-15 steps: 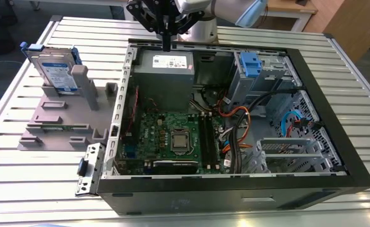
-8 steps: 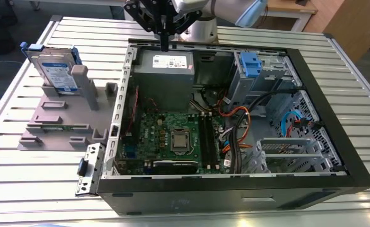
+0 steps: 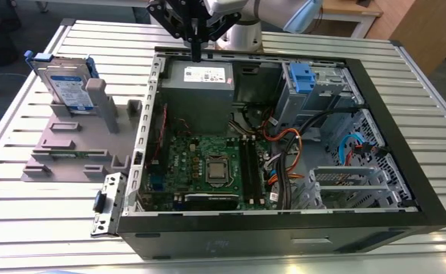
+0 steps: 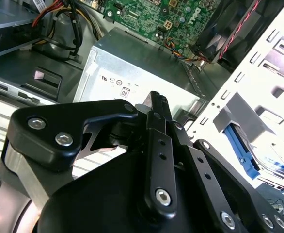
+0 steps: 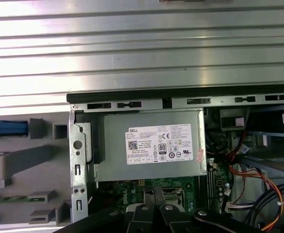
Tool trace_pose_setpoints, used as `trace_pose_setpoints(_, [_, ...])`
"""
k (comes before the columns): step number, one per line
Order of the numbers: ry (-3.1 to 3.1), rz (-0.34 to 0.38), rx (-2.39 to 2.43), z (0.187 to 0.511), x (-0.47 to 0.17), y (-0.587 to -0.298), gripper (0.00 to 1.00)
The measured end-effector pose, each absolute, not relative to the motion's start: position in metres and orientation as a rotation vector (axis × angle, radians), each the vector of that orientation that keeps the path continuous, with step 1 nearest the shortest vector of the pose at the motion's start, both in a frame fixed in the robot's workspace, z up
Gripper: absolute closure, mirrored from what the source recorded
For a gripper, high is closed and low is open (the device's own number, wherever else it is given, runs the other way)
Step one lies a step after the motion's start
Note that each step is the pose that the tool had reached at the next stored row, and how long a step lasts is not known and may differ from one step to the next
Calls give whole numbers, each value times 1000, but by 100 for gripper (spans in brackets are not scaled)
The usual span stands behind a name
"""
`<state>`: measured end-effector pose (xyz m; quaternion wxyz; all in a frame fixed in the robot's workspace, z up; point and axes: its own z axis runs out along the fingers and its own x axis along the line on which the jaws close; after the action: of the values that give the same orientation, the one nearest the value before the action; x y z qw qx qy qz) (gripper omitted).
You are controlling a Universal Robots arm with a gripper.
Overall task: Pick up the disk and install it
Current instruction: 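Reach for the disk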
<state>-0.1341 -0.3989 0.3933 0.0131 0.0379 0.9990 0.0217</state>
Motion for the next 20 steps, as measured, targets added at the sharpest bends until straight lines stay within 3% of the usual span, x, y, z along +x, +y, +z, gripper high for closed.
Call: trace_pose_setpoints(20, [3112,68,118,393,-139,-399,89])
